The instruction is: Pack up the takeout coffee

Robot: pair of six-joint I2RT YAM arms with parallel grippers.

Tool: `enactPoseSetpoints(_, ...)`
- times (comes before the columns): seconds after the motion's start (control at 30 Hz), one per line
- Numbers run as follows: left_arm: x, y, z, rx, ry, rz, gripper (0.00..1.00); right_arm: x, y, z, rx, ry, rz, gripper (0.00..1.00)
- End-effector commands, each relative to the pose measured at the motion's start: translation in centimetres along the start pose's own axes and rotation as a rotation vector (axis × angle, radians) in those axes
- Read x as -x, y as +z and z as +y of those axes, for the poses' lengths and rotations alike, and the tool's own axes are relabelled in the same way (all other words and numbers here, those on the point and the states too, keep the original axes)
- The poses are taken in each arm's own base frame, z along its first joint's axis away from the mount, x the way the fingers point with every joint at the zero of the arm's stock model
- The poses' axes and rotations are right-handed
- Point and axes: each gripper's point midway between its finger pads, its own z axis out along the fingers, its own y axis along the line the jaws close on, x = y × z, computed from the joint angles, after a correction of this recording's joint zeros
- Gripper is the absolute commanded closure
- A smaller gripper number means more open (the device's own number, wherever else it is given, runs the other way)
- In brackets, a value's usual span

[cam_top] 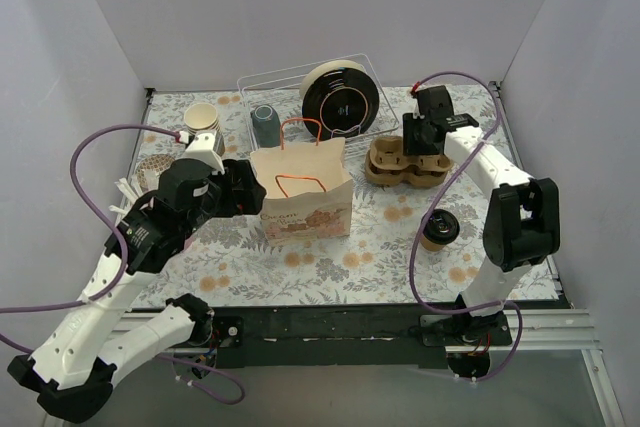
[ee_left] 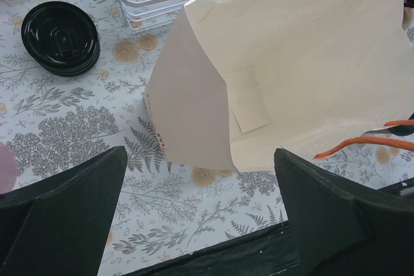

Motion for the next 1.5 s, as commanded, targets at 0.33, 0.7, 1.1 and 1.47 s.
enactPoseSetpoints(0.33,1.5,1.1,-0.2,0.048,-0.009,0.005,0.07,4.9,-7.7,0.1,0.026,-0.006,-0.194,0.59)
enactPoseSetpoints(0.7,1.9,3.0,-1.9,0.017,-0.046,0.040,0.24,8.3,-19.3,3.9,0.177,-0.016,-0.408,0.60)
enactPoseSetpoints(1.1,3.5,2.9,-1.9,0.037,-0.055,-0.007,0.28,10.1,-32.8,16.3,0.650,-0.005,-0.667,0.65)
enactPoseSetpoints(1.47,2.7,2.4,-1.5,0.036,-0.111,-0.018,0.48,6.5,-38.2,26.3,1.159,0.000,-0.646,0.66)
